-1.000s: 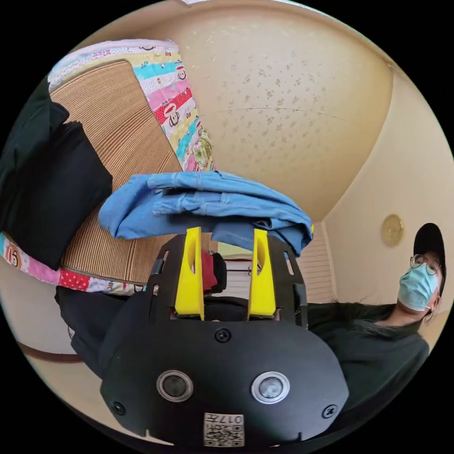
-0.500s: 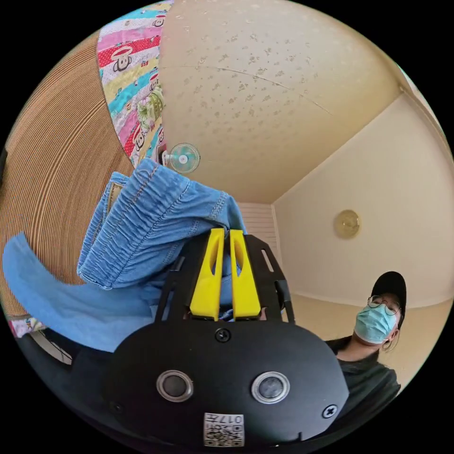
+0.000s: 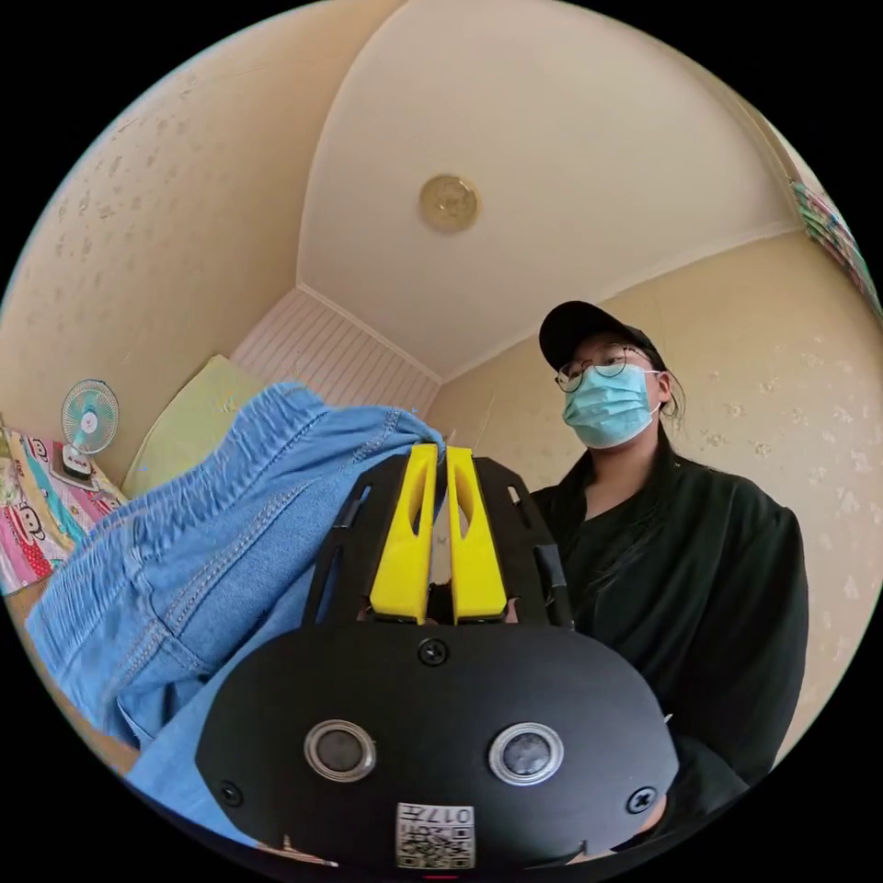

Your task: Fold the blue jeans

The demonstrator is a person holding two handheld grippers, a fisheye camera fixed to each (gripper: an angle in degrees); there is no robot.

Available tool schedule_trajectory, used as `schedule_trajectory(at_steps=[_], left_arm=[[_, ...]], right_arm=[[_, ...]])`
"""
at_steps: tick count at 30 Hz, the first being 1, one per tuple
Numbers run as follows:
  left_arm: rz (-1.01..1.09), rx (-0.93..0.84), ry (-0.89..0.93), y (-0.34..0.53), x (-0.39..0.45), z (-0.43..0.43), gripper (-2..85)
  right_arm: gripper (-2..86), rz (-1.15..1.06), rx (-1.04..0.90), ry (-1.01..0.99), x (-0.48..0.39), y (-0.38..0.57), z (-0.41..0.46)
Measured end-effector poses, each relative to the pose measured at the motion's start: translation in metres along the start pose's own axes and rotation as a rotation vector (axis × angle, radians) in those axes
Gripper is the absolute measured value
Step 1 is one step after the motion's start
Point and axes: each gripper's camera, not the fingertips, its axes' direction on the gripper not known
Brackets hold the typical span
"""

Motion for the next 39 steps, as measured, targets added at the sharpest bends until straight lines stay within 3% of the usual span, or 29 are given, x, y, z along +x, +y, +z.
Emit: schedule_trajectory(at_steps=[7,10,12,15,18,21,22,24,26,30,33,34,36,39], left_arm=[[0.006,0.207,0.312,0.031,0.002,0.036,-0.6],[0.024,0.237,0.403,0.028,0.01,0.049,-0.6],[0.011,0.218,0.395,0.026,0.013,0.06,-0.5],[-0.029,0.136,0.258,0.025,0.018,0.069,-0.5],[-0.092,0.065,0.015,0.029,0.03,0.061,-0.2],[-0.143,-0.046,-0.328,0.033,0.053,0.055,0.3],[-0.161,-0.119,-0.494,0.034,0.063,0.06,0.6],[-0.141,-0.207,-0.629,0.038,0.074,0.074,1.2],[-0.137,-0.265,-0.62,0.046,0.071,0.093,2.4],[-0.184,-0.416,-0.847,0.065,0.052,0.144,12.8],[-0.07,-0.475,-1.002,0.066,0.068,0.178,16.1],[-0.042,-0.459,-1.011,0.063,0.075,0.184,16.2],[-0.03,-0.434,-0.958,0.059,0.08,0.187,15.8],[-0.084,-0.431,-0.915,0.063,0.054,0.19,13.8]], right_arm=[[22.8,0.201,-0.146,-0.283,0.071,0.01,0.102],[22.6,0.101,-0.041,-0.492,0.054,0.018,0.115],[17.2,-0.103,0.142,-0.752,0.033,0.017,0.097],[4.1,-0.246,0.221,-0.693,0.009,0.002,0.064],[2.3,-0.331,0.345,-0.536,-0.012,-0.013,0.016],[1.7,-0.432,0.541,-0.637,-0.023,-0.029,-0.031],[1.6,-0.45,0.569,-0.651,-0.025,-0.034,-0.038],[1.2,-0.526,0.568,-0.664,-0.04,-0.061,-0.048],[0.9,-0.577,0.581,-0.677,-0.054,-0.082,-0.046],[0.4,-0.622,0.484,-0.686,-0.076,-0.134,-0.018],[0.2,-0.598,0.658,-0.853,-0.068,-0.157,-0.022],[0.2,-0.593,0.675,-0.844,-0.066,-0.163,-0.025],[0.2,-0.58,0.622,-0.611,-0.069,-0.192,-0.026],[0.4,-0.497,0.529,-0.556,-0.05,-0.217,-0.001]])
